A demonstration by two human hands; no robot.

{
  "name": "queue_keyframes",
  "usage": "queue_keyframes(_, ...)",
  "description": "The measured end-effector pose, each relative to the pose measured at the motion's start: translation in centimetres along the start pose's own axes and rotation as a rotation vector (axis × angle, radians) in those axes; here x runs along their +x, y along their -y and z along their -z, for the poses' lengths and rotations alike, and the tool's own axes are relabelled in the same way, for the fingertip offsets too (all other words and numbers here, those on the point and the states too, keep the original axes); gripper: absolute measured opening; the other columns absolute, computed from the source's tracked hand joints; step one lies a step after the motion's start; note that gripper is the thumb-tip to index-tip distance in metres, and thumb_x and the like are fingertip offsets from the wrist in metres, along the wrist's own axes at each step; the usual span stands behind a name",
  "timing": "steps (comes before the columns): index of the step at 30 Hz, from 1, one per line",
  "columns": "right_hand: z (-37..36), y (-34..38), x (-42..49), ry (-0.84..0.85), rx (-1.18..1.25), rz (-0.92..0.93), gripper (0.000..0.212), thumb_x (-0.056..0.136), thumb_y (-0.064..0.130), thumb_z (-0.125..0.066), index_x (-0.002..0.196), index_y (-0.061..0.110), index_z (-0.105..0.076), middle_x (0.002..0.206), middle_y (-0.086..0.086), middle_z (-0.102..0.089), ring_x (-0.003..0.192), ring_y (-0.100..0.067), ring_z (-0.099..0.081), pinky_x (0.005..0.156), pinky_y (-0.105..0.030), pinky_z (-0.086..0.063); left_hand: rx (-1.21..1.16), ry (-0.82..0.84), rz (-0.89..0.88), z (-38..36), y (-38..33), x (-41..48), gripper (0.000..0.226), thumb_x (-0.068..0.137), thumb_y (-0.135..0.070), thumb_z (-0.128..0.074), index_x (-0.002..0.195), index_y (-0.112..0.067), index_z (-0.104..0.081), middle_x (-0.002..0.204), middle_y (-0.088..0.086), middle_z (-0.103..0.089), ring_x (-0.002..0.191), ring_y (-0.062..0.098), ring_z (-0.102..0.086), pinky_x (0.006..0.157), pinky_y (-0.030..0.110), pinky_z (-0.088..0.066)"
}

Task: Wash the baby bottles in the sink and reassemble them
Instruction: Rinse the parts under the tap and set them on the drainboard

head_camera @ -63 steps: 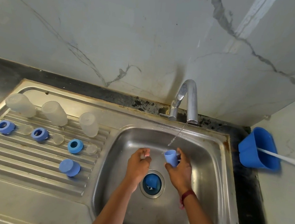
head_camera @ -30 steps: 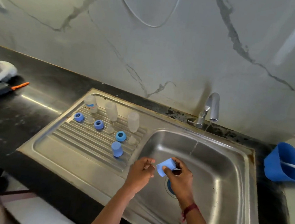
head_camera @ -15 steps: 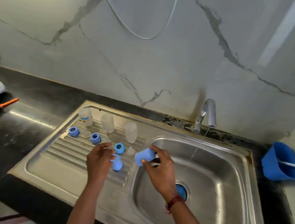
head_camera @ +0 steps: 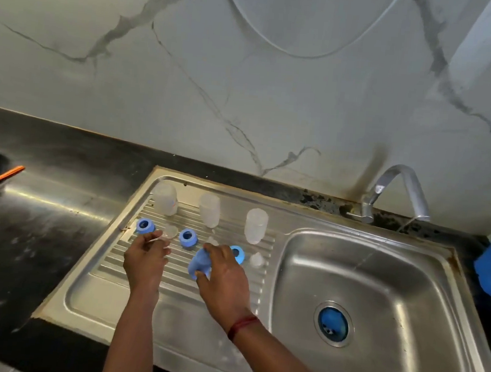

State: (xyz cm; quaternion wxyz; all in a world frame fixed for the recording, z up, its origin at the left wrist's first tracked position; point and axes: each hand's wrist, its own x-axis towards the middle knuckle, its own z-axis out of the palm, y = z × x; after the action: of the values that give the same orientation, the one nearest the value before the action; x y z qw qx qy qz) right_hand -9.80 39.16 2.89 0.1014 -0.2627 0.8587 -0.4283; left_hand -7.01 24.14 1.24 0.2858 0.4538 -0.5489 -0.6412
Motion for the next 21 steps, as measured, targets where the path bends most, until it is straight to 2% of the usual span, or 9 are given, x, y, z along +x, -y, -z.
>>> queue_keyframes(1,-1.0,0.4,0.4,0.016,-0.029,-0.013,0.026,0.081,0.006,-0.058,0.104,0.018,-0.064,0.110,0.003,-0.059,0.092,-0.014,-0.059,0.074,-0.025,-0.044,0.000,-0.003,0.000,0.6,-0.1,0.8,0.016,0.089,-0.004,-0.062,0.101,-0.013,-0.068,0.092,0.011,-0.069,0.077,0.024,-0.065,0.068,0.030,-0.051)
queue_keyframes(4,-3.7,0.2,1.3,0.051,-0.111,-0.059,0.022,0.082,0.007,-0.055,0.100,0.019,-0.060,0.106,-0.003,-0.058,0.086,-0.024,-0.061,0.075,-0.037,-0.050,0.014,-0.007,-0.006,1.7,0.0,2.7,0.014,0.092,-0.008,-0.062,0.098,-0.019,-0.069,0.091,0.009,-0.071,0.076,0.021,-0.066,0.071,0.031,-0.053)
queue_keyframes(8,-6.3,-0.4,2.0,0.069,-0.208,-0.100,0.019,0.082,0.012,-0.053,0.092,0.028,-0.052,0.101,0.002,-0.056,0.077,-0.023,-0.060,0.068,-0.042,-0.053,0.019,-0.019,0.012,2.5,0.2,4.4,0.016,0.091,-0.009,-0.065,0.092,-0.025,-0.069,0.088,0.008,-0.071,0.078,0.020,-0.066,0.075,0.035,-0.055)
queue_keyframes(10,-7.0,-0.5,2.2,0.096,-0.235,-0.093,0.017,0.085,0.015,-0.051,0.097,0.027,-0.053,0.105,0.002,-0.055,0.080,-0.024,-0.061,0.068,-0.043,-0.053,0.024,-0.020,0.017,2.6,0.3,4.8,0.018,0.091,-0.009,-0.065,0.090,-0.026,-0.068,0.088,0.008,-0.071,0.079,0.021,-0.066,0.076,0.036,-0.055)
queue_keyframes(14,-8.2,-0.6,2.7,0.097,-0.273,-0.061,0.027,0.089,0.017,-0.054,0.116,0.019,-0.055,0.114,-0.004,-0.058,0.088,-0.028,-0.062,0.070,-0.041,-0.052,0.047,-0.019,0.018,2.6,0.5,5.5,0.016,0.092,-0.009,-0.064,0.094,-0.024,-0.068,0.090,0.008,-0.072,0.079,0.021,-0.067,0.075,0.035,-0.056)
queue_keyframes(21,-8.5,-0.3,3.1,0.115,-0.256,-0.055,0.039,0.094,0.022,-0.057,0.132,0.018,-0.048,0.123,-0.005,-0.057,0.097,-0.027,-0.062,0.075,-0.033,-0.048,0.098,0.001,-0.002,2.3,0.8,5.3,0.014,0.093,-0.012,-0.064,0.103,-0.020,-0.068,0.093,0.009,-0.072,0.081,0.021,-0.068,0.076,0.035,-0.057)
